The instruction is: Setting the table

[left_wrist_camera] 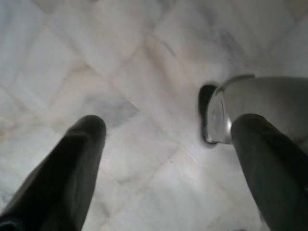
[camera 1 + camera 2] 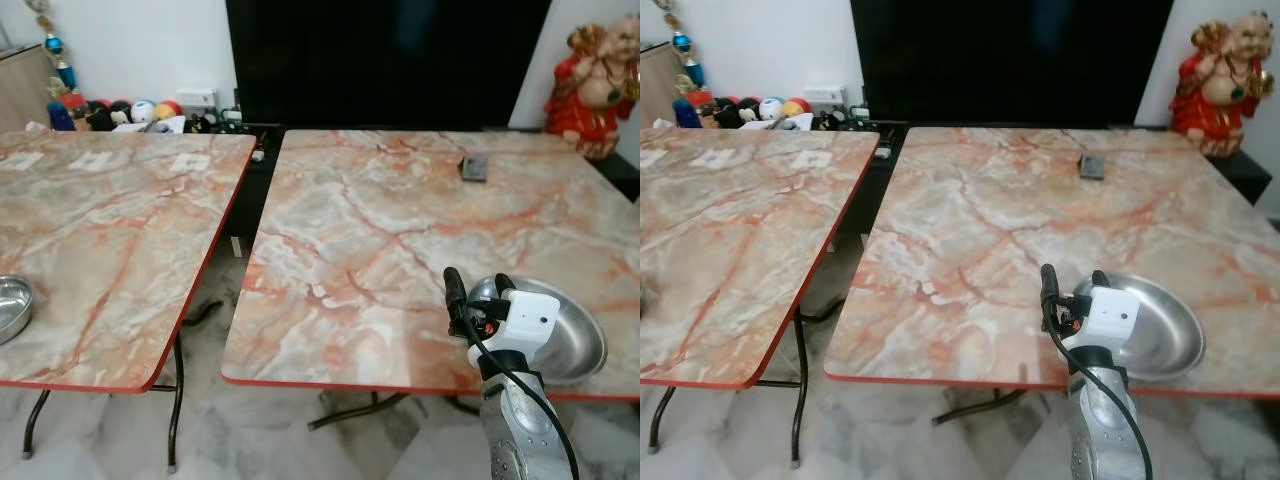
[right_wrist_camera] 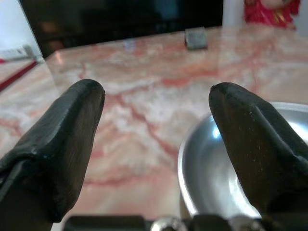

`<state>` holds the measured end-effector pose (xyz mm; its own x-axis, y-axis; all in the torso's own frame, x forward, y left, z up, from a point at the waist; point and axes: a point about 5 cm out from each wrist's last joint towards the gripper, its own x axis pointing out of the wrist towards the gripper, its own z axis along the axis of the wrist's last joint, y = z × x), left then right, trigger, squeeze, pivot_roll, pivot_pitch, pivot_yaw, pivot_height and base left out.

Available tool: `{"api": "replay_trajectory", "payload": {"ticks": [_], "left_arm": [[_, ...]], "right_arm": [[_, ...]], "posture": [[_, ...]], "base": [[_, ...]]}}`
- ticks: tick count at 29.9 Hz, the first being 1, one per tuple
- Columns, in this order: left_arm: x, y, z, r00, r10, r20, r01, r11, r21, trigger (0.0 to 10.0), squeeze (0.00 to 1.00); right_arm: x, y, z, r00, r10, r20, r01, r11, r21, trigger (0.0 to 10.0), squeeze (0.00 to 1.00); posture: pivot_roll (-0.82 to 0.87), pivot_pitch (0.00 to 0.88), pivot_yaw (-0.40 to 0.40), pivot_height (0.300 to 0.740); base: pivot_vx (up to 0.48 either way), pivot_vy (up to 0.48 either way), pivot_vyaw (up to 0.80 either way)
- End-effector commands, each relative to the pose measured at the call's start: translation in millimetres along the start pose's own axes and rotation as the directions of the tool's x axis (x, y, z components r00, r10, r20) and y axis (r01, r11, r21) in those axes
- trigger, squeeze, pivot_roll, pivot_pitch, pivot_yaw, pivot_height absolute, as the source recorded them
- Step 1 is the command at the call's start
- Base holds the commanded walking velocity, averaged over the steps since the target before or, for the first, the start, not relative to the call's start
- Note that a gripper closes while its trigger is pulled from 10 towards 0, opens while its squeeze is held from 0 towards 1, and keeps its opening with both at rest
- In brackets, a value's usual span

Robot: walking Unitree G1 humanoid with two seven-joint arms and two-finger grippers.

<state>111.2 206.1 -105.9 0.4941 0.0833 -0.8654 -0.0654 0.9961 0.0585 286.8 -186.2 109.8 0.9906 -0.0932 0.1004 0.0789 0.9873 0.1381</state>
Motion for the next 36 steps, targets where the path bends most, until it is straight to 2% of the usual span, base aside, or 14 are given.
{"api": "replay_trajectory", "payload": {"ticks": [1,7,14,36], "left_arm": [[-1.3,5.9,-3.9,1.0,0.011,-0.018,-0.011,1.0,0.017,10.0,0.0],[-1.2,4.5,-4.0,1.0,0.008,-0.018,-0.008,1.0,0.012,10.0,0.0],[-1.1,3.4,-4.0,1.0,0.01,-0.017,-0.009,1.0,0.009,10.0,0.0],[-1.4,3.4,-5.5,1.0,0.008,-0.024,-0.007,1.0,0.025,10.0,0.0]], "right_arm": [[2.5,12.2,2.1,0.999,0.037,0.014,-0.037,0.999,0.002,10.0,0.0],[2.8,23.1,-0.8,0.998,0.068,0.009,-0.068,0.998,-0.006,10.0,0.0],[5.2,28.4,-0.9,0.995,0.101,0.008,-0.101,0.995,-0.026,10.0,0.0],[6.4,41.3,-5.8,0.989,0.146,-0.004,-0.146,0.989,-0.014,10.0,0.0]], "posture": [[-0.01,0.0,0.012,0.74],[-0.01,0.0,0.005,0.74],[0.0,0.0,-0.003,0.74],[0.01,0.0,-0.003,0.74]], "base": [[0.0,0.442,0.0],[0.0,0.441,0.0],[0.0,0.425,0.0],[0.0,0.388,0.0]]}}
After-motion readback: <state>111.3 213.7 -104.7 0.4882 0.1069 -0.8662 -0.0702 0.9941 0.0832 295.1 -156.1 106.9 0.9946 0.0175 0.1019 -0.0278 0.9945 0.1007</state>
